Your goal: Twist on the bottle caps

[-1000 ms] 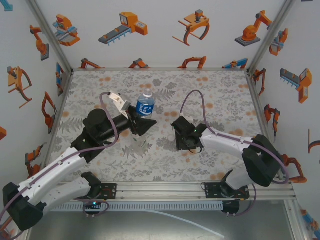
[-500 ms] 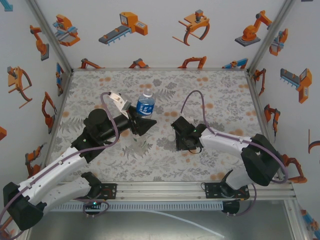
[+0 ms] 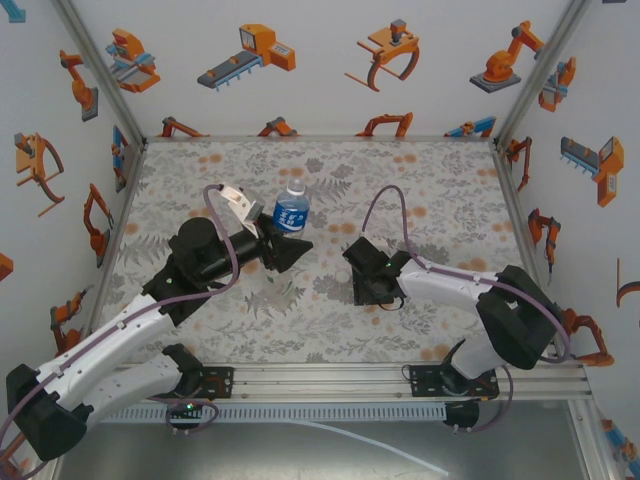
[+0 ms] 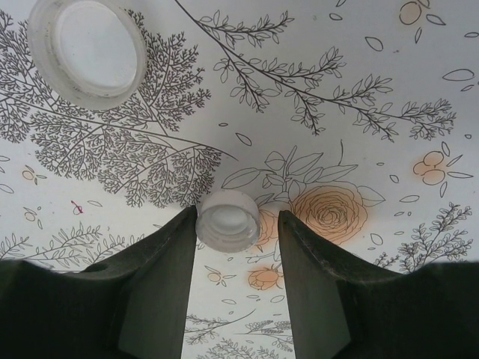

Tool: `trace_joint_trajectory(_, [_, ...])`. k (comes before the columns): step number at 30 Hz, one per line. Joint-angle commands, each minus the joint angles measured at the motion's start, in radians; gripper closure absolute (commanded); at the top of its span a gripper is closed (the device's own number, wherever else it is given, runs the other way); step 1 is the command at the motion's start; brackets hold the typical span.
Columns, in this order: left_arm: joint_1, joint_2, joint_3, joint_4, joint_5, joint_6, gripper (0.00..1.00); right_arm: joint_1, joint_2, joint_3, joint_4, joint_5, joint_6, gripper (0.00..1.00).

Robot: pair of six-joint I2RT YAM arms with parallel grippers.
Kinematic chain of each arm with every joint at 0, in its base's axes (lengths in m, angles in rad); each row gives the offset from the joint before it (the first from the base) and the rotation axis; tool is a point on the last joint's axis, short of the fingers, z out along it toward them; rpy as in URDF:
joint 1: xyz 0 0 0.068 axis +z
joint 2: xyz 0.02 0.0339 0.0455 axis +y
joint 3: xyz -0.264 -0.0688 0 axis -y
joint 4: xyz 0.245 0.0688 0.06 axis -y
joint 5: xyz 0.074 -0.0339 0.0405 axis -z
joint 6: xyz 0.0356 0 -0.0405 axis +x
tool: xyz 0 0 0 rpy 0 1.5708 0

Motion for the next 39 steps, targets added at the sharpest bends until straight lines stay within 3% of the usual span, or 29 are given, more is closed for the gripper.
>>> trace_joint_trajectory(1, [-0.006,-0.016,0.031,0.008,-0.007,-0.017,0.93,0.005,-0.011,0.013,-0.014,0.009,0.016,0.54])
trace_joint_trajectory(17, [-0.006,-0.02,0.021,0.006,-0.019,-0.016,0.93,0.005,-0.076,0.049,-0.04,-0.025,0.036,0.56])
trace_joint_trajectory(39, [-0.007,-0.019,0.013,0.008,-0.028,-0.024,0.93,0.005,-0.032,0.029,-0.02,-0.028,0.036,0.56])
